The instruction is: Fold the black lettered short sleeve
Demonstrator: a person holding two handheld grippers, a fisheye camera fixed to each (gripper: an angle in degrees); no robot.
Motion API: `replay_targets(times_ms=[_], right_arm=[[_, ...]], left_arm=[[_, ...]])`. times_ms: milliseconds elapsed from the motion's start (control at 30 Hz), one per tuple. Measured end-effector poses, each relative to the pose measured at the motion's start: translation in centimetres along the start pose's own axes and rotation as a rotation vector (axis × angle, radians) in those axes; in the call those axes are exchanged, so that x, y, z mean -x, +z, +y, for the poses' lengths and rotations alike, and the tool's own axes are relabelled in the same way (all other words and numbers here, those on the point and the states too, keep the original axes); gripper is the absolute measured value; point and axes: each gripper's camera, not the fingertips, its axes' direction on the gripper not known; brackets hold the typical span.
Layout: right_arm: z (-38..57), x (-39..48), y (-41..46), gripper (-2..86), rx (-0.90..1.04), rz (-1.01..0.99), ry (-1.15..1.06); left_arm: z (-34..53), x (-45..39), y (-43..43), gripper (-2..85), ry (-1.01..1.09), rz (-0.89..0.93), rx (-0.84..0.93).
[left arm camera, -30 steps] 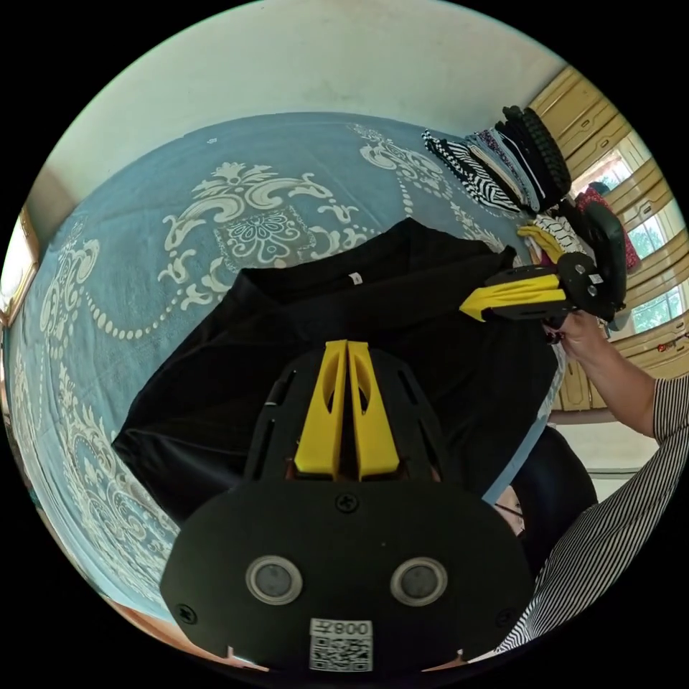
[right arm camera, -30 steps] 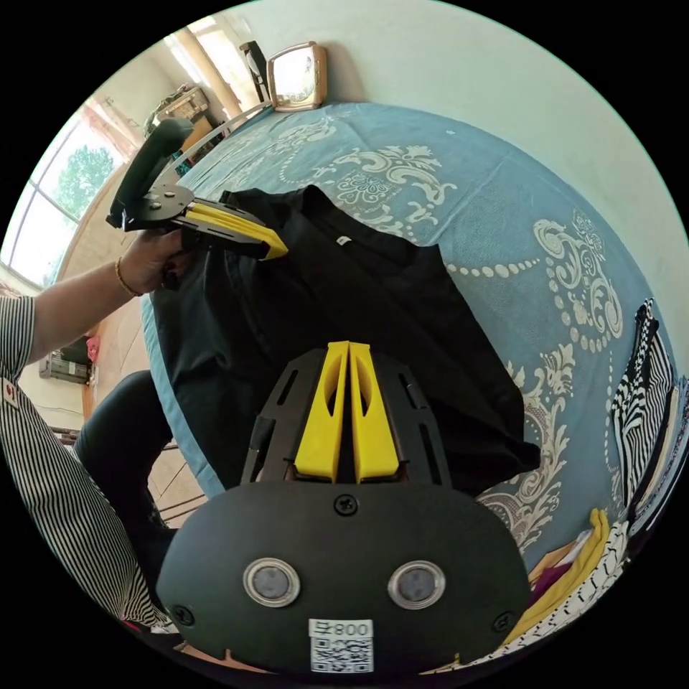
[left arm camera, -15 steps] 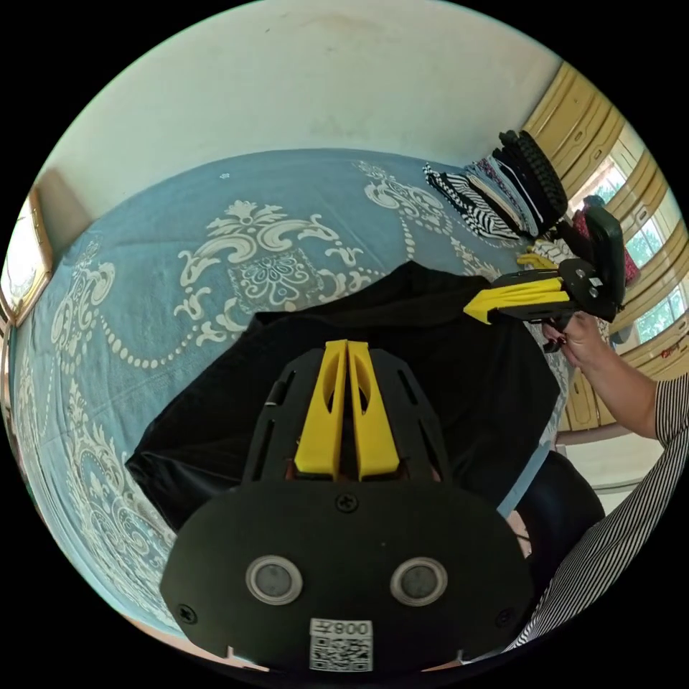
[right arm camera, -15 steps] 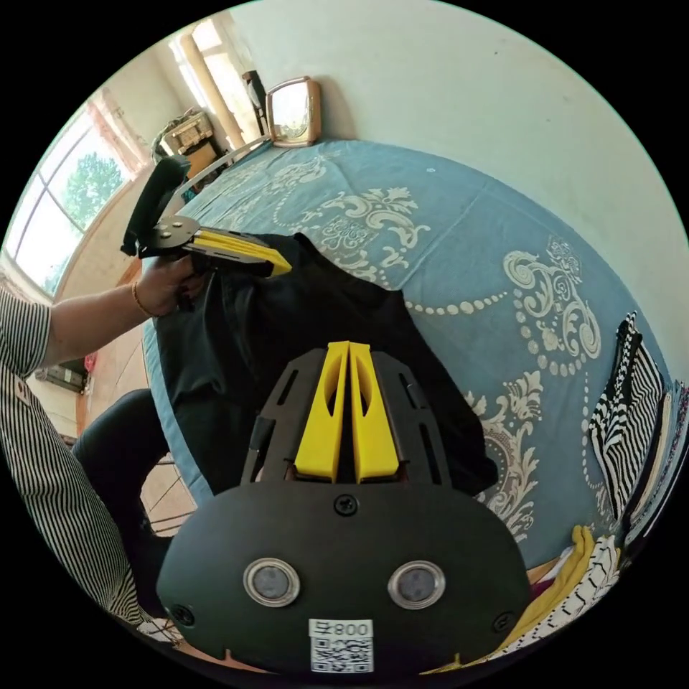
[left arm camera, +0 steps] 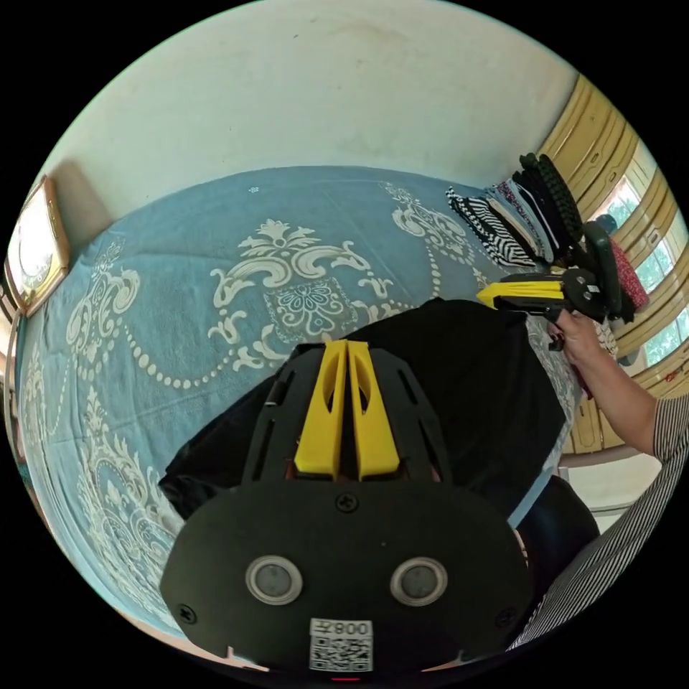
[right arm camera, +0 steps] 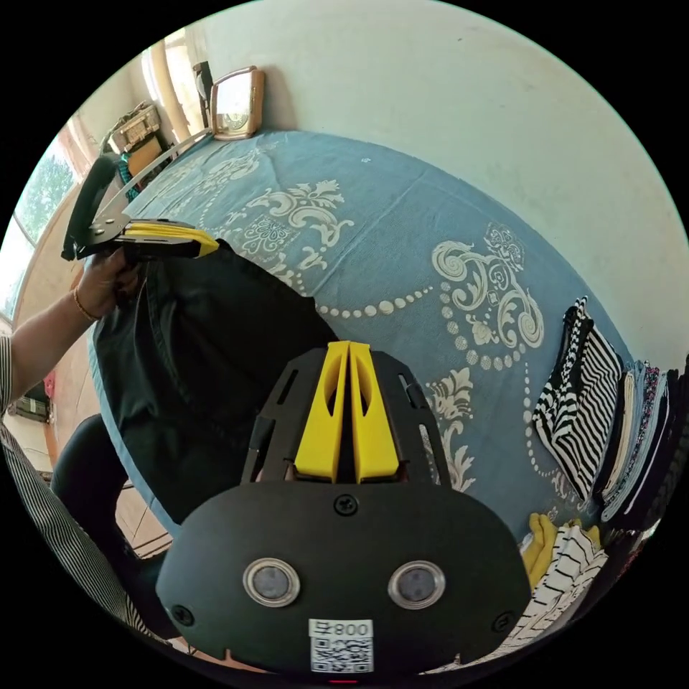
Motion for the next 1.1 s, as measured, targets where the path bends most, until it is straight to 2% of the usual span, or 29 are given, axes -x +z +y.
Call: replay_targets(times_ms=[233,333,567,800,1100], right_arm=[[6.3,3.0,-3.8,3.1,-0.035,-0.13,-0.038],[8.2,5.5,-4.3,4.1,-0.002,-0.074,-0.093],[7.3,9.6,-4.6,6.3,0.035,0.083,-0.337],[7.2,13.1,-3.3,6.5,0.07,0.25,-0.522],[6.0,14.2,-1.7,0.5,0.033,0.356,-0.599]], left_arm=[[9.9,1.0,-4.0,4.9,-0.066,0.16,0.021],[12.3,-0.1,-4.5,6.4,-0.052,0.082,0.06],[11.8,-3.8,-4.0,7.9,0.186,-0.068,0.15],[12.1,-5.3,-2.8,7.9,0.267,-0.125,0.188],[12.9,-6.3,-2.3,4.7,0.309,-0.205,0.182]])
